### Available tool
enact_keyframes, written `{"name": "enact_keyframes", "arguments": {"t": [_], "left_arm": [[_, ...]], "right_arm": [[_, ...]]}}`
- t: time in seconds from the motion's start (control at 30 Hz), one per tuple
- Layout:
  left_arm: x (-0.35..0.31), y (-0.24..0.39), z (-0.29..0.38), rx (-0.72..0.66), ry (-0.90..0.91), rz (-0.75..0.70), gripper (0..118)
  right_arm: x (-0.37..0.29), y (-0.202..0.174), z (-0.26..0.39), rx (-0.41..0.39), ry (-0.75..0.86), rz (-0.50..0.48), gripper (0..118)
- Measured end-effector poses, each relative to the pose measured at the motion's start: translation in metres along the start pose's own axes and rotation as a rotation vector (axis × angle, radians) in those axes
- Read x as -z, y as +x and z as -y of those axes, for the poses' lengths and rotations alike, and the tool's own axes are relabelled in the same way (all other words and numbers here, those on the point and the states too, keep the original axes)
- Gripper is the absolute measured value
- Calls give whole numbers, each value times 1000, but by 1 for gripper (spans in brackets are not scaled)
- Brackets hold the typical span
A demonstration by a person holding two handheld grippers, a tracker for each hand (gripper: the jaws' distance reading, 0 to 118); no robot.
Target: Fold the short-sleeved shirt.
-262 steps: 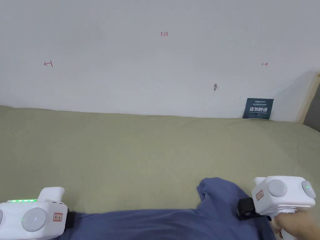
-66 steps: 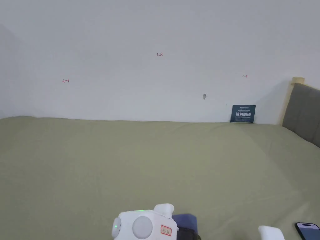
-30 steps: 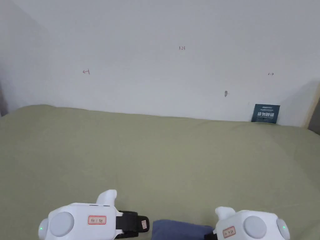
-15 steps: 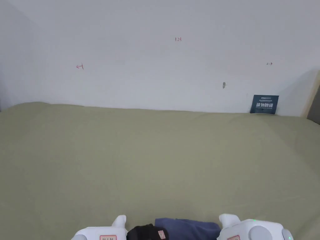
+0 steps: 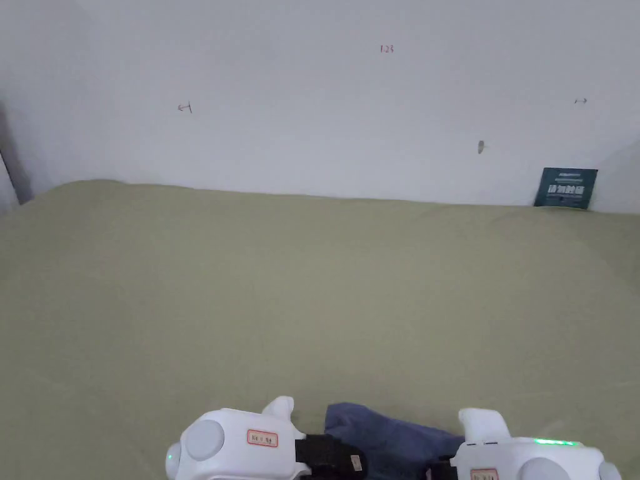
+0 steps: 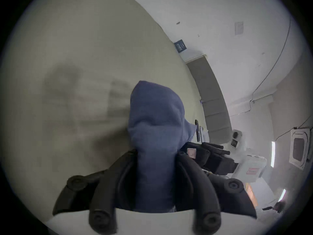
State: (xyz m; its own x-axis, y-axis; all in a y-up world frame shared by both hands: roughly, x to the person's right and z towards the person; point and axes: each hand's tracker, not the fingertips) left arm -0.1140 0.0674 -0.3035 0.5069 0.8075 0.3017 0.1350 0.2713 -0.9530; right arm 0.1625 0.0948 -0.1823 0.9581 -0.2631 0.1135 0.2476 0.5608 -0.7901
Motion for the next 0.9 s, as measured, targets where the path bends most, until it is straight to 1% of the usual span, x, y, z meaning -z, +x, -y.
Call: {"name": "enact_keyframes", "arguments": {"t": [0.03, 0.1, 0.17, 0.23, 0.3, 0.4, 0.43, 0.47, 0.53, 0.57, 0.6, 0.63, 0.7, 0.73, 0.77, 0.83, 0.87, 0.9], "left_arm": [[-16, -5, -6, 10, 16, -17, 32], [-54, -18, -19, 29, 23, -69, 32], [-107, -37, -35, 82, 41, -156, 32], [-163, -61, -48, 97, 66, -214, 32], [-216, -91, -64, 80, 82, -282, 32], [-290, -137, -86, 57, 79, -445, 32], [-312, -152, -92, 31, 79, -500, 32], [-334, -168, -94, 15, 112, -555, 32], [-362, -181, -92, -28, 130, -632, 32], [-376, -191, -92, -25, 149, -644, 32], [-386, -198, -92, -34, 148, -666, 32], [-392, -202, -90, -35, 157, -661, 32], [-397, -207, -88, -33, 155, -688, 33], [-399, -210, -89, -42, 137, -681, 41], [-400, -209, -91, -36, 114, -731, 50], [-401, -204, -93, -28, 102, -795, 57], [-403, -198, -90, -24, 109, -790, 69], [-402, -189, -86, 19, 116, -862, 83]], "right_arm": [[-2, -16, -1, -32, 63, 4, 0], [2, -47, -4, -56, 113, 4, 0], [14, -80, -9, -28, 129, -30, 0], [31, -113, -14, -1, 149, -50, 0], [50, -149, -14, 10, 169, -58, 0], [79, -203, -15, 15, 173, -68, 0], [87, -221, -15, 17, 181, -69, 0], [97, -242, -17, 12, 172, -57, 0], [112, -273, -19, 42, 152, -66, 0], [120, -291, -21, 41, 136, -56, 0], [126, -307, -23, 69, 122, -42, 0], [134, -323, -26, 76, 128, -39, 0], [149, -359, -32, 97, 119, 4, 0], [154, -377, -35, 115, 119, 4, 0], [158, -394, -39, 120, 121, 21, 0], [162, -417, -45, 109, 115, 29, 0], [159, -419, -47, 114, 88, -10, 0], [155, -417, -48, 124, 79, -63, 0]]}}
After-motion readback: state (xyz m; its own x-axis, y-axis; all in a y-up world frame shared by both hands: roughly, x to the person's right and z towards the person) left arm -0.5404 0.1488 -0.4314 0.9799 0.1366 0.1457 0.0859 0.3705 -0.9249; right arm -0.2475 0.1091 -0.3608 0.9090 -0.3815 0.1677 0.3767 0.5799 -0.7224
